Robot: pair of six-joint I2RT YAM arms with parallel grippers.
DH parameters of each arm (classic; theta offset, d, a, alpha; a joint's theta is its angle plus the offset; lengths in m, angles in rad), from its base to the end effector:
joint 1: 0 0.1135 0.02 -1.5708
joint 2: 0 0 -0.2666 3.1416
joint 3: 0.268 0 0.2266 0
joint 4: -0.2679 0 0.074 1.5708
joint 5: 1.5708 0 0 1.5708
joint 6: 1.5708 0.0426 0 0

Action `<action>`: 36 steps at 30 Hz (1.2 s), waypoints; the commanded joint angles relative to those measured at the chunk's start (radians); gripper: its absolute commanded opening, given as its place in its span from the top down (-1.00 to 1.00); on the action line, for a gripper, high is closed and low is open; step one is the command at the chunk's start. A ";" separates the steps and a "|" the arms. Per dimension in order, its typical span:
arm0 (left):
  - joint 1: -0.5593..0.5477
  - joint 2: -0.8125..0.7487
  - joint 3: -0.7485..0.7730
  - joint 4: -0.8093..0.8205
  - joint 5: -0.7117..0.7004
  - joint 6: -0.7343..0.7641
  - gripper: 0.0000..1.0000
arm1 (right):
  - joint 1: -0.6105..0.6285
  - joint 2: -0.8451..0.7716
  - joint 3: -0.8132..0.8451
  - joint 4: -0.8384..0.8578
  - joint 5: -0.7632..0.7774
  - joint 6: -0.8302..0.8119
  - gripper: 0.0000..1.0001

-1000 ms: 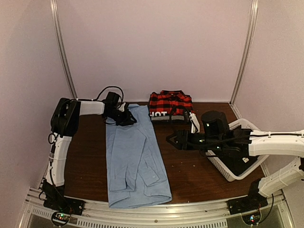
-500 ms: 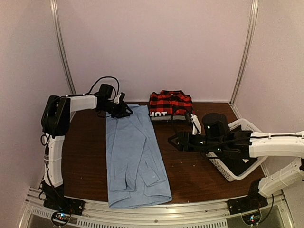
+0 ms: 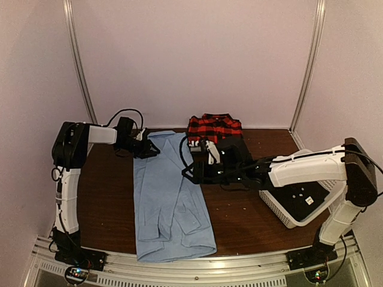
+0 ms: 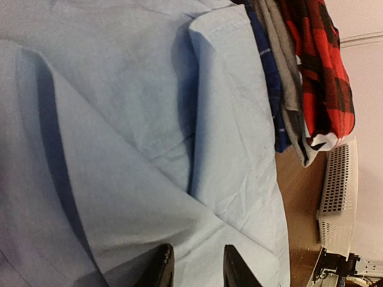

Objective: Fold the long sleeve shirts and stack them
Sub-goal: Smooth out the rectangle-folded shirt at the center of the board.

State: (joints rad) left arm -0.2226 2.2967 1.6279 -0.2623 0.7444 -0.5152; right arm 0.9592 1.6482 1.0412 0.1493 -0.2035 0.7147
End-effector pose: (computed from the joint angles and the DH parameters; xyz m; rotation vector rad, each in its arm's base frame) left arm 0.4506 -0.1316 0.1400 -0.0453 2.5630 -1.2294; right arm 0.1986 0.2982 0.2528 -0.4173 2.2214 1.1965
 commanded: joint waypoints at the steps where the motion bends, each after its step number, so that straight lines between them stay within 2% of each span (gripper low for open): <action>1: 0.034 0.088 0.111 0.034 0.030 -0.015 0.40 | -0.024 0.147 0.096 0.138 -0.079 0.021 -0.10; 6: 0.034 0.154 0.168 0.014 0.009 -0.024 0.40 | -0.038 0.348 0.265 0.143 -0.123 0.033 -0.08; 16: 0.035 0.212 0.204 0.035 -0.001 -0.056 0.40 | -0.126 0.642 0.544 0.199 -0.167 0.140 -0.08; 22: 0.037 0.255 0.269 0.027 -0.001 -0.070 0.40 | -0.154 0.805 0.716 0.161 -0.206 0.191 -0.05; 29: 0.046 0.309 0.355 0.012 0.011 -0.088 0.40 | -0.198 0.826 0.716 0.132 -0.240 0.207 -0.04; 36: 0.046 0.315 0.397 0.006 0.025 -0.095 0.41 | -0.196 0.719 0.717 -0.022 -0.302 0.084 -0.05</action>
State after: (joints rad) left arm -0.1894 2.5774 1.9961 -0.2405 0.7982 -0.6041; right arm 0.7628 2.4660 1.7477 0.2497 -0.4553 0.8787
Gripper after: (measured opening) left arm 0.298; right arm 0.523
